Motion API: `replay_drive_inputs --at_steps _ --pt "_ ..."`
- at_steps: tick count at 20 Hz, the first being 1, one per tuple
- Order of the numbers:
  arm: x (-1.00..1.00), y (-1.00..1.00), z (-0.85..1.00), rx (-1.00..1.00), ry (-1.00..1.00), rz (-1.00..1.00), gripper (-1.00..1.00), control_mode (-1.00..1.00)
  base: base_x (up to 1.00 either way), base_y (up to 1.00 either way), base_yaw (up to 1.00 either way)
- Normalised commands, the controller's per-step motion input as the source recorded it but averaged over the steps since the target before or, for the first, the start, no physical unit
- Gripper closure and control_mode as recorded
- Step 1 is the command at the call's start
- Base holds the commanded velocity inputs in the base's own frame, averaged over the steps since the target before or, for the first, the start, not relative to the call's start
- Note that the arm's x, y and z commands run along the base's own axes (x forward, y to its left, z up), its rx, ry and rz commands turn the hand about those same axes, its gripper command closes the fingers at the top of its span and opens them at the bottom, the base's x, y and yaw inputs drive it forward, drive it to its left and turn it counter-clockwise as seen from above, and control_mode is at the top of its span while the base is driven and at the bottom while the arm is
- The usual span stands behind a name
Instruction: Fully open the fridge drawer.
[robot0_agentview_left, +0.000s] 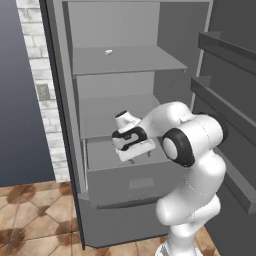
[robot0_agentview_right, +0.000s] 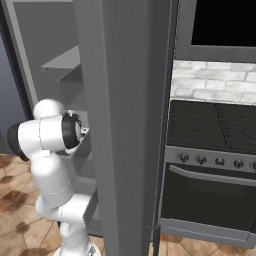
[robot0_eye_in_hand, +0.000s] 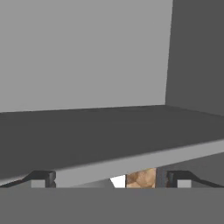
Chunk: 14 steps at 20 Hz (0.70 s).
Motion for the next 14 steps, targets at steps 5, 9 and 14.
replay_drive_inputs --at_steps 5,9,14 --pt "-1.0 -0.89 -0.59 0.0 0.08 0.0 -1.0 -1.0 0.0 0.0 0.0" --pt "-1.0 -0.88 -0.54 0.0 0.05 0.0 -1.0 -1.0 0.0 0.0 0.0" --pt "-1.0 -0.93 -0.47 0.0 0.0 0.02 -1.0 -1.0 0.0 0.0 0.0"
